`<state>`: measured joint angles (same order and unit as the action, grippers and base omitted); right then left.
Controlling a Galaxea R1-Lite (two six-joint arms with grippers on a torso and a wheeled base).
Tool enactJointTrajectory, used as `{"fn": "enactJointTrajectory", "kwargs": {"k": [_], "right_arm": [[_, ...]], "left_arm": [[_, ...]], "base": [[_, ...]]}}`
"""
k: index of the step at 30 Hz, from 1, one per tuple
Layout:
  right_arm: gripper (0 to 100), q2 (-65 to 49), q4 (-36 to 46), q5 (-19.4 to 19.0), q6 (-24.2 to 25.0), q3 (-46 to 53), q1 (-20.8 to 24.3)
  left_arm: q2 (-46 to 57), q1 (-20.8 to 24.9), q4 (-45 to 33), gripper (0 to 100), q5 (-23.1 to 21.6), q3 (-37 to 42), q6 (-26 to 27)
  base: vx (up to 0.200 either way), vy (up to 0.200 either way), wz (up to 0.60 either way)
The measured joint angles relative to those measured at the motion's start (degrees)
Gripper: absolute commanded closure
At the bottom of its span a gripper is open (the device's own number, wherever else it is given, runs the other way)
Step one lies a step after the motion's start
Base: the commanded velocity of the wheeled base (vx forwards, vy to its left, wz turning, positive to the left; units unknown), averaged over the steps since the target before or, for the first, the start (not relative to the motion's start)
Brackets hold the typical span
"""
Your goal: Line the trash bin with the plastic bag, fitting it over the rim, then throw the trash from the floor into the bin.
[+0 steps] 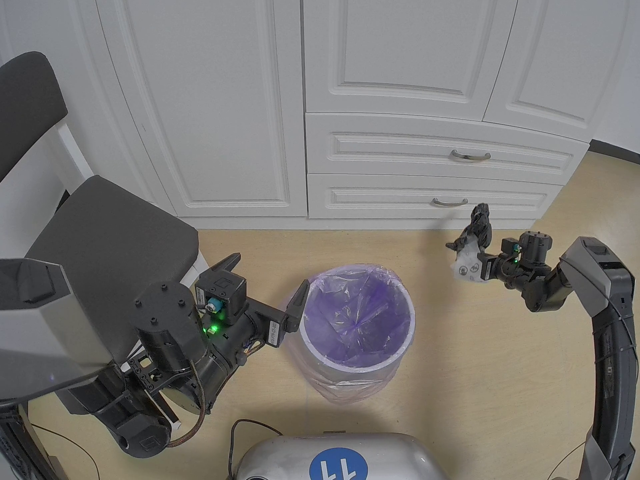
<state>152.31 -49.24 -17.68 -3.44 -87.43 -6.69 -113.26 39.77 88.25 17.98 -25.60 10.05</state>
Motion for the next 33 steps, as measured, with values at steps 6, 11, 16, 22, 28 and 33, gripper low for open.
{"fn": "enactJointTrajectory", "kwargs": {"k": [6, 11, 16, 22, 28, 33], "right_arm": [[100, -8.4, -14.0, -3.9, -1.9, 11.6, 0.6], [100, -17.8, -16.9, -5.1, -2.6, 19.9, 1.4], [100, -27.6, -19.1, -3.7, -2.9, 27.5, 3.9], [100, -35.0, -30.3, 3.2, -3.5, 34.0, 12.0], [100, -36.7, -38.4, 7.3, -5.3, 37.7, 20.4], [100, -35.6, -39.7, 11.4, -7.6, 40.8, 27.2]], "left_arm": [[2.1, 0.5, 0.0, 0, 0.0, 0.4, 1.8], [4.5, 0.9, -0.1, 0, 0.0, 0.9, 2.9], [7.4, 1.1, 0.0, 0, 0.0, 1.9, 5.3], [11.8, 1.2, 0.0, 0, 0.0, 3.4, 9.2], [16.1, 1.3, -0.1, 0, 0.0, 5.1, 13.6], [18.8, 1.0, -0.2, 0, 0.0, 6.1, 15.8]], "base": [[0.000, 0.000, 0.00], [0.000, 0.000, 0.00], [0.000, 0.000, 0.00], [0.000, 0.000, 0.00], [0.000, 0.000, 0.00], [0.000, 0.000, 0.00]]}}
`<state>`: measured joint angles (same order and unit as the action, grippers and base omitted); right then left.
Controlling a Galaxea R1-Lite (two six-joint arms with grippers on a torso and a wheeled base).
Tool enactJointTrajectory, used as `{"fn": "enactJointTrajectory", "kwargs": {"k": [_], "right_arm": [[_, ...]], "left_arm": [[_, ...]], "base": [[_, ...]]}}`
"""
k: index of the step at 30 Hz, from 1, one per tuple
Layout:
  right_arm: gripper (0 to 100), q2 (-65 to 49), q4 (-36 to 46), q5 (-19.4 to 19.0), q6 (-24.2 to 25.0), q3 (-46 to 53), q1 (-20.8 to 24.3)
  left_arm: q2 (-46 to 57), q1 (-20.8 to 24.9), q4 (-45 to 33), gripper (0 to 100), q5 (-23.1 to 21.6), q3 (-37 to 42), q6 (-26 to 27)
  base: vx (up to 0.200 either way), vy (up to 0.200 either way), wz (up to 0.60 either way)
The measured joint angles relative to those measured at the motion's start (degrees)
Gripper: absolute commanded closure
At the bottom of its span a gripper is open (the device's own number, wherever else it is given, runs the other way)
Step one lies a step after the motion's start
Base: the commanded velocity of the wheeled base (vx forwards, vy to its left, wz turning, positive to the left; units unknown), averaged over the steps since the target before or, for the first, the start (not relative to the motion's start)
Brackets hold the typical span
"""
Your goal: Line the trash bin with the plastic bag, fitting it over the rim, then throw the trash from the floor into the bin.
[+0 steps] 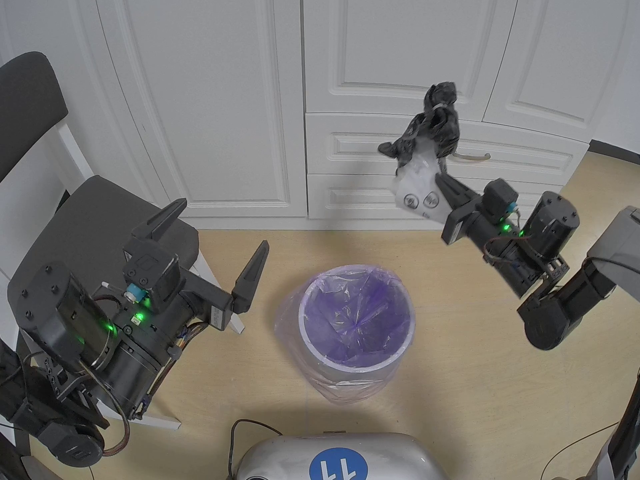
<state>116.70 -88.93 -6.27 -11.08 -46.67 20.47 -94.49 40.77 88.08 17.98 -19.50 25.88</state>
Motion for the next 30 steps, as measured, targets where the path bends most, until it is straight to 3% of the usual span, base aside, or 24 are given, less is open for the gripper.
{"fn": "enactJointTrajectory", "kwargs": {"k": [11, 30], "right_arm": [[100, 8.1, 0.0, 1.9, -5.4, 7.1, 7.0], [100, 23.8, 0.0, 0.2, -6.1, 2.8, 8.4]], "left_arm": [[2.0, -0.3, 0.0, 0, 0.0, 1.5, 1.4], [1.5, 0.0, -0.1, 0, -0.1, 2.3, 1.6]], "base": [[0.000, 0.000, 0.00], [0.000, 0.000, 0.00]]}}
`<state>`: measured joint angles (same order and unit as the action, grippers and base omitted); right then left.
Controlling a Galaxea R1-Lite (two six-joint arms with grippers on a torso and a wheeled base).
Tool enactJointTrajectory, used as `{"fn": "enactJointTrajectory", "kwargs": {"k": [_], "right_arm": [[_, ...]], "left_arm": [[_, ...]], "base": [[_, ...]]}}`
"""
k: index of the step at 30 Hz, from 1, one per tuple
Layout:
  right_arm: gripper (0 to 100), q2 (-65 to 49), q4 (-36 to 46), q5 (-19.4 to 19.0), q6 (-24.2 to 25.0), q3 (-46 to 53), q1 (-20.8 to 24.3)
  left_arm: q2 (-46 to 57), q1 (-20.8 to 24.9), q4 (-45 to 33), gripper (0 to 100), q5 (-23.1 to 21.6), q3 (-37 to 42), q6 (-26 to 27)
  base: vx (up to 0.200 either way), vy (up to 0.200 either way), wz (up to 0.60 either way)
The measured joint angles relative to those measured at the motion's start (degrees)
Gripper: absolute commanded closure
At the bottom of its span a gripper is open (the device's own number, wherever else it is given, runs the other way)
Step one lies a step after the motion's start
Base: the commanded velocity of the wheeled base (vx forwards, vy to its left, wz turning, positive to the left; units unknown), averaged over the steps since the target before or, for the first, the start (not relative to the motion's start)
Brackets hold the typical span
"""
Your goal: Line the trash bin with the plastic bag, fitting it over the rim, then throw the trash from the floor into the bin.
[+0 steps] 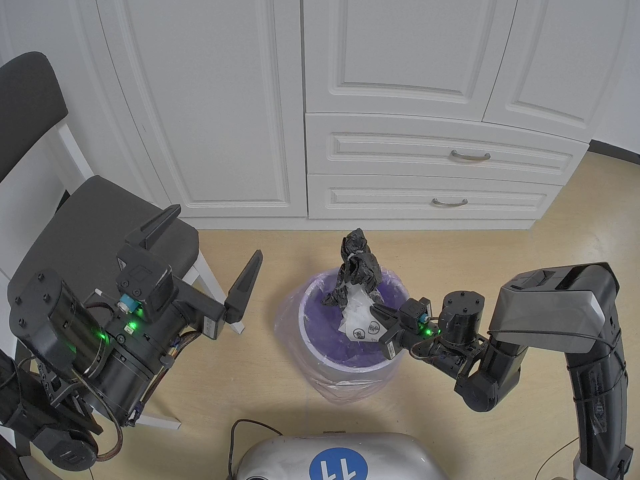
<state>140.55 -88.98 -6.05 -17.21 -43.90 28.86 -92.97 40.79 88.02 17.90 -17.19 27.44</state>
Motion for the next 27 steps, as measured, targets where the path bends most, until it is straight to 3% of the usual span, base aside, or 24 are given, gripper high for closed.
{"fn": "enactJointTrajectory", "kwargs": {"k": [19, 27], "right_arm": [[100, 14.4, 0.0, 2.8, 0.1, -18.7, 0.2], [100, 15.8, 0.0, 2.9, 0.5, -20.7, 0.4]], "left_arm": [[-0.4, 0.0, 0.0, 0, 0.0, 0.2, 0.0], [-0.9, 0.1, 0.0, 0, 0.0, 0.2, 0.0]], "base": [[0.000, 0.000, 0.00], [0.000, 0.000, 0.00]]}}
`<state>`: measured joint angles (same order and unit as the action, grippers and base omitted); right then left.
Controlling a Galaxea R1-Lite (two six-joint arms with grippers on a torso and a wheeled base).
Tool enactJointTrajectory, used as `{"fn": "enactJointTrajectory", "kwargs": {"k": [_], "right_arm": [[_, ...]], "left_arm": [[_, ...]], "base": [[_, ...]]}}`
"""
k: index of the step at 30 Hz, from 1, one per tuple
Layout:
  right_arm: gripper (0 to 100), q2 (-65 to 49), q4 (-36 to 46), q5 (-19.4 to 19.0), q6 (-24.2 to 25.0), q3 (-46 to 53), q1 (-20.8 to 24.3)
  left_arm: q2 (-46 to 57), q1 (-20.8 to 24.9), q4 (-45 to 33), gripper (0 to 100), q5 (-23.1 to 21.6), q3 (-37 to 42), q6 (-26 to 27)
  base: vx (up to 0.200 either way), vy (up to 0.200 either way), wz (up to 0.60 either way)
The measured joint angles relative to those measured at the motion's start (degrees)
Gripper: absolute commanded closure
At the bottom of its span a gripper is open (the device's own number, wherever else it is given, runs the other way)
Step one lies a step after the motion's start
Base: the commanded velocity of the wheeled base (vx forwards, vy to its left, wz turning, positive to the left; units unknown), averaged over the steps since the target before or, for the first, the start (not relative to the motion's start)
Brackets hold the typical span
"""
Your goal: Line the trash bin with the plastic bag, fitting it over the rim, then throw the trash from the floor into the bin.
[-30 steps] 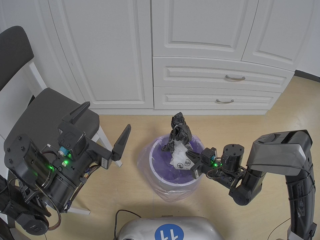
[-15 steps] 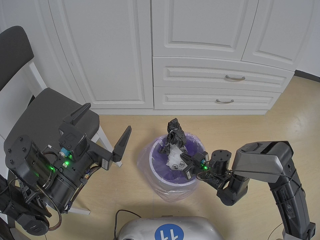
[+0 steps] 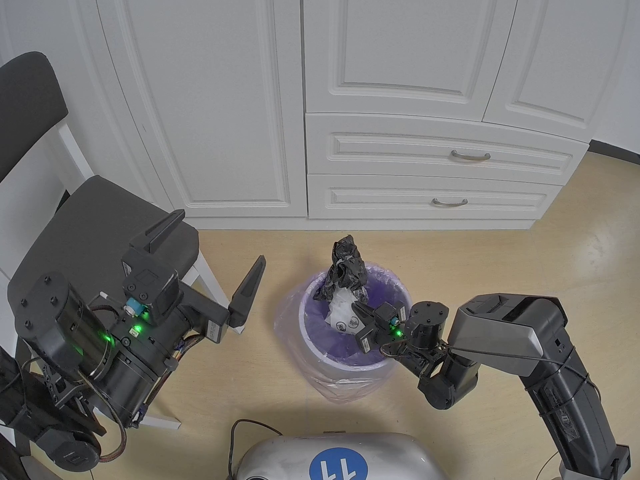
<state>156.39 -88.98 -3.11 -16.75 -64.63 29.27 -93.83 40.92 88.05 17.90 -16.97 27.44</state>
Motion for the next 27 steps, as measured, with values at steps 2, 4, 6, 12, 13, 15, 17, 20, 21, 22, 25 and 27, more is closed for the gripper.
{"fn": "enactJointTrajectory", "kwargs": {"k": [2, 4, 6, 12, 13, 15, 17, 20, 21, 22, 25, 27], "right_arm": [[100, 0.1, 0.0, 0.0, 0.0, 0.2, 0.0], [100, -0.1, 0.0, 0.0, 0.0, 0.7, -0.1], [100, -0.4, 0.0, -0.1, 0.0, 1.3, -0.1], [100, -0.9, 0.0, -0.4, -0.1, 2.3, -0.4], [100, -0.9, 0.0, -0.5, -0.1, 2.4, -0.5], [100, -0.9, 0.0, -0.5, -0.1, 2.6, -0.5], [100, -0.9, 0.0, -0.5, -0.1, 2.9, -0.5], [100, -0.8, 0.0, -0.6, -0.2, 3.0, -0.6], [100, -0.7, 0.0, -0.7, -0.2, 3.1, -0.6], [100, -0.6, 0.0, -0.9, -0.2, 3.1, -0.6], [100, -0.3, 0.0, -1.4, -0.3, 3.2, -0.7], [0, -0.1, 0.0, -1.6, -0.3, 3.4, -0.7]], "left_arm": [[-0.1, 0.0, 0.0, 0, 0.0, 0.0, 0.0], [-0.3, 0.1, 0.0, 0, 0.0, 0.0, 0.0], [-0.5, 0.1, 0.0, 0, 0.0, 0.0, 0.0], [-0.9, 0.1, 0.0, 0, 0.0, 0.0, 0.0], [-1.0, 0.1, 0.0, 0, 0.0, 0.0, 0.0], [-1.0, 0.1, 0.0, 0, 0.0, 0.1, 0.0], [-1.0, 0.3, 0.0, 0, 0.0, 0.1, 0.0], [-0.9, 0.4, 0.0, 0, 0.0, 0.1, 0.0], [-0.9, 0.4, 0.0, 0, 0.0, 0.2, 0.0], [-0.8, 0.4, 0.0, 0, 0.0, 0.2, 0.0], [-0.7, 0.5, 0.0, 0, 0.0, 0.3, 0.0], [-0.6, 0.5, 0.0, 0, 0.0, 0.3, 0.0]], "base": [[0.000, 0.000, 0.00], [0.000, 0.000, 0.00], [0.000, 0.000, 0.00], [0.000, 0.000, 0.00], [0.000, 0.000, 0.00], [0.000, 0.000, 0.00], [0.000, 0.000, 0.00], [0.000, 0.000, 0.00], [0.000, 0.000, 0.00], [0.000, 0.000, 0.00], [0.000, 0.000, 0.00], [0.000, 0.000, 0.00]]}}
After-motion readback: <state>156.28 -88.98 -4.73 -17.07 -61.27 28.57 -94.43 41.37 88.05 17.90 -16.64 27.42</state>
